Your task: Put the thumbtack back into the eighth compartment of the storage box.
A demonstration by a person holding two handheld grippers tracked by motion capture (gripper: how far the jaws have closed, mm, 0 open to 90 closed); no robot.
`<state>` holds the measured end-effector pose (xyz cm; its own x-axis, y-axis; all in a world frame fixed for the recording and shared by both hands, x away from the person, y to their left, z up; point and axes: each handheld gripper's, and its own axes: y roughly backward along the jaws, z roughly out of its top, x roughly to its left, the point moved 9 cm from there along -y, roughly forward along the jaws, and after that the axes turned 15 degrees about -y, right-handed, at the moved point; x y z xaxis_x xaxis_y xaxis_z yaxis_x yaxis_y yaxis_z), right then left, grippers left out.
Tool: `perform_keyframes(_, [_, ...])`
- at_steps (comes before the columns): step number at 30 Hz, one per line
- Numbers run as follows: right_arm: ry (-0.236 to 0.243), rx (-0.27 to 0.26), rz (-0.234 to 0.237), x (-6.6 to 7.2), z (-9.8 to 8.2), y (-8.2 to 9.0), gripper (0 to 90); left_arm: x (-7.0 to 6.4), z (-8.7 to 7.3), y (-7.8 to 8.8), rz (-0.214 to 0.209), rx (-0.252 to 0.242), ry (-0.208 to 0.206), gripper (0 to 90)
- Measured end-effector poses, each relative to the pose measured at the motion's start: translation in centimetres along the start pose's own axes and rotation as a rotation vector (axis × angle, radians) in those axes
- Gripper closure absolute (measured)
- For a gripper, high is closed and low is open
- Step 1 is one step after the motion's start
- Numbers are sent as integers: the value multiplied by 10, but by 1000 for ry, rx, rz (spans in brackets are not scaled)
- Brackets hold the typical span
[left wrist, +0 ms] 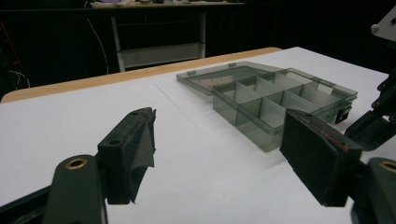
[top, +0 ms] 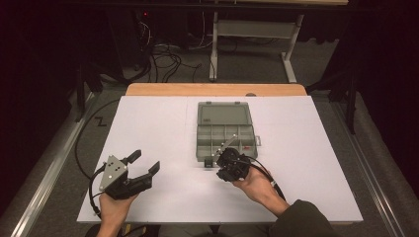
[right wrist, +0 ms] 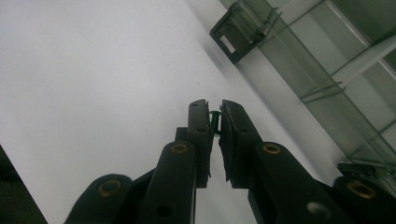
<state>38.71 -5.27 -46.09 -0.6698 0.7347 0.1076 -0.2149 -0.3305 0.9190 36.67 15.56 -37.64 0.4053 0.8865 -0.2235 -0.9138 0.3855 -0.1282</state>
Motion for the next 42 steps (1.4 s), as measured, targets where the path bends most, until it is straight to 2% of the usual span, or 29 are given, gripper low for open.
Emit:
perform_keyframes(11, [-38, -47, 2, -16, 6, 17, 851, 0, 0, 0, 0, 2, -2, 266])
perform_keyframes(20, [-82, -77, -12, -38, 11, 28, 850, 0, -1, 0, 1, 2, 0, 267])
perform_keyframes(28, [-150, -96, -34, -63, 13, 37, 849, 0, -1, -1, 3, 0, 5, 267])
perform_keyframes(38, [-220, -96, -65, -92, 14, 37, 849, 0, -1, -1, 2, 0, 5, 267])
perform_keyframes(42, [-239, -84, -71, -98, 14, 33, 848, 0, -1, -1, 2, 1, 6, 267])
